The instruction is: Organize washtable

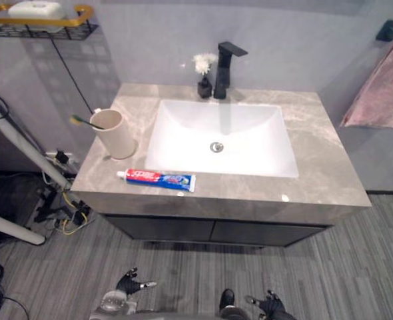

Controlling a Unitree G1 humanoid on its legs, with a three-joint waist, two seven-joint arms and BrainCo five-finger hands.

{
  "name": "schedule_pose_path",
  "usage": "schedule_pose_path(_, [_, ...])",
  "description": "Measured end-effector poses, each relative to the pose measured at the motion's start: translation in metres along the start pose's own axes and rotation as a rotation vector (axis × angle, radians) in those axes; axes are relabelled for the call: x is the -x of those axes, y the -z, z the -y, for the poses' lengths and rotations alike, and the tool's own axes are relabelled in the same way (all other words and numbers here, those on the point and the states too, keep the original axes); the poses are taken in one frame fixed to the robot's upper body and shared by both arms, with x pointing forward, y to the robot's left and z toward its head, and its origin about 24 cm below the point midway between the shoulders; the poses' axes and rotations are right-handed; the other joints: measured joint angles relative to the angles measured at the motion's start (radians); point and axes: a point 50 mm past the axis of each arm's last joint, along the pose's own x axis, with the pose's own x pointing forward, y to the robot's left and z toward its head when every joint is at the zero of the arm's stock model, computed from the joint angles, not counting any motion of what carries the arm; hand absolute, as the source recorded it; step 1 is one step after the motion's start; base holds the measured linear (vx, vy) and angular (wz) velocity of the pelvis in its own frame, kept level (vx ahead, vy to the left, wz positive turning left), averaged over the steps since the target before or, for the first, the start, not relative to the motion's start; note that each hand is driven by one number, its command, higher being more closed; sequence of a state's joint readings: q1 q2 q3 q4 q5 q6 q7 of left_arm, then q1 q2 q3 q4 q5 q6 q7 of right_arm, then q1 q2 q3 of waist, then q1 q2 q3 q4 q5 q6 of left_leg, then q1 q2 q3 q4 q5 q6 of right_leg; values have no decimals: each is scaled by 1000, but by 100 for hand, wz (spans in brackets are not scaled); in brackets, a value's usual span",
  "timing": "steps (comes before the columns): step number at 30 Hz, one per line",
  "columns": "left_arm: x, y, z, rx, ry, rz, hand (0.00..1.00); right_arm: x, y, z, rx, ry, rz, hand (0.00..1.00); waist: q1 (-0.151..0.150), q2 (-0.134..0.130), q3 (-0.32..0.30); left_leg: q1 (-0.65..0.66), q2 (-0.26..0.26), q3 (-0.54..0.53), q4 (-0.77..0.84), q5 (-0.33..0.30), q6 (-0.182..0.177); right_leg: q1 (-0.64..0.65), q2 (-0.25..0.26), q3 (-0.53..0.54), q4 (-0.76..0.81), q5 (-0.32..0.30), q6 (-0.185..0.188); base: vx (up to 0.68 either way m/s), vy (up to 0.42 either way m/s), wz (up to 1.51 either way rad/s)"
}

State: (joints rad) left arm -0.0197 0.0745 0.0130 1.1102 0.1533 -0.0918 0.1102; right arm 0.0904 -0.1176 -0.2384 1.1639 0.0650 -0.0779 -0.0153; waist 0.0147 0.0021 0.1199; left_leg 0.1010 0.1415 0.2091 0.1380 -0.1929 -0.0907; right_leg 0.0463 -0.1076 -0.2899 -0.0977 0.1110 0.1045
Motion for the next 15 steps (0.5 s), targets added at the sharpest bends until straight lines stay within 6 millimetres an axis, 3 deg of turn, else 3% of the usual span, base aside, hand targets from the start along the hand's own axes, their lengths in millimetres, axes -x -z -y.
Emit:
schedule_pose_path(8, [0,0,-3,53,-24,2,0,2,10,0,-79,16,-31,0,-3,-3,-19,-25,-37,-47,-5,3,6,-1,-37,-37,-5,6,10,-51,52,15])
schedule_pose_path(15, [22,-24,-32,257,-189,243,0,3,9,0,-112,26,-8,0,4,0,-33,-46,-57,-116,-30,28,15,1,-55,-109,-1,2,16,44,22,32])
